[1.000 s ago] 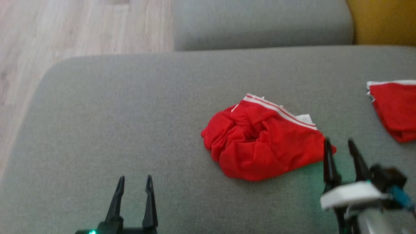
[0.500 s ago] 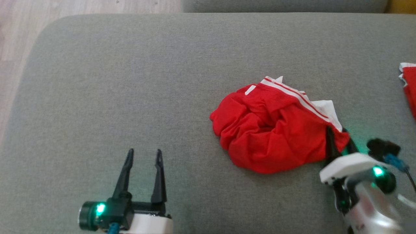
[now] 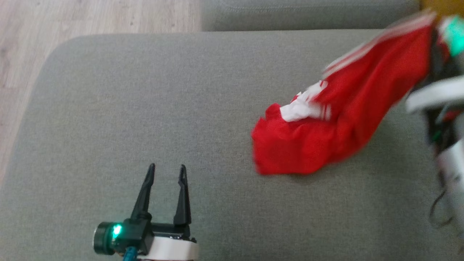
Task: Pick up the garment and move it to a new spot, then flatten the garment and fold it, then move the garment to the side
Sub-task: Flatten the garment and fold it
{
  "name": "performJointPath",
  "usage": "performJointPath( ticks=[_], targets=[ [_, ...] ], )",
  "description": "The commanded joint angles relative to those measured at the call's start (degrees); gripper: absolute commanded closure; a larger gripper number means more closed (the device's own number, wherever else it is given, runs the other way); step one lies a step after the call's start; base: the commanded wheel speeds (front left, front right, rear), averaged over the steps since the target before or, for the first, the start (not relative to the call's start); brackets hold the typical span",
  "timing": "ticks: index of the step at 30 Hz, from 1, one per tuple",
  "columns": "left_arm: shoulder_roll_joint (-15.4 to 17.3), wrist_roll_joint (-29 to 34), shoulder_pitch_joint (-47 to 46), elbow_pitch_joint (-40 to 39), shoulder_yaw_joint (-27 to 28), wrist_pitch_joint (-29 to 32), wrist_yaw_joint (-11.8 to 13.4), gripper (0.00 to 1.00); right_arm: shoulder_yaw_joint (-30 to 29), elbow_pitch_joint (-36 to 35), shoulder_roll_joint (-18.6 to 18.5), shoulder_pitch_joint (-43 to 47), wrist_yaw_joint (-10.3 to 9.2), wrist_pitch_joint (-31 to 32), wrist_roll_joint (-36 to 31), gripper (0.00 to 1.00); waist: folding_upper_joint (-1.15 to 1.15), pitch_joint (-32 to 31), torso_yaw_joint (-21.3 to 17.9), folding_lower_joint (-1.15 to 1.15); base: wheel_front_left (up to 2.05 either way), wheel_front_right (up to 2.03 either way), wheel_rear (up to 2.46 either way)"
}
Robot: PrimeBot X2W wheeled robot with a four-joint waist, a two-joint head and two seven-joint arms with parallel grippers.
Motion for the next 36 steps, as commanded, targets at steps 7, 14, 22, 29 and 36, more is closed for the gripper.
performJointPath(
  ticks=[7,14,22,29,36],
  targets=[
    [-0.1,-0.7,-1.2,-1.9,1.3,-0.5,0.6,0.00,4.4,-9.6,-5.4,-13.3,0.39,-0.6,-3.7,1.00,0.00,-1.6,0.4,0.00,0.00,0.00,0.00],
    [-0.1,-0.9,-1.1,-2.3,1.7,-0.5,0.6,0.00,13.3,-16.9,-0.8,-14.6,0.39,2.2,-3.1,1.00,0.00,-1.1,2.1,0.00,0.00,0.00,0.00],
    [-0.1,-1.2,-2.1,-2.1,1.4,-0.5,0.2,0.00,30.1,-10.6,10.2,0.6,0.39,4.2,0.5,0.94,0.00,0.5,4.7,0.00,0.00,0.00,0.00],
    [-0.1,-0.9,-3.5,-1.4,1.1,-0.5,-0.1,0.00,46.3,-3.6,13.9,7.1,0.39,0.5,8.5,0.00,0.00,0.4,6.6,0.00,0.00,0.00,0.00],
    [-0.1,1.7,-3.9,-0.1,0.5,-0.5,-1.5,0.00,38.1,-13.3,9.7,10.9,0.39,-0.6,7.8,0.00,0.00,-0.8,4.5,0.00,0.00,0.00,0.00]
  ],
)
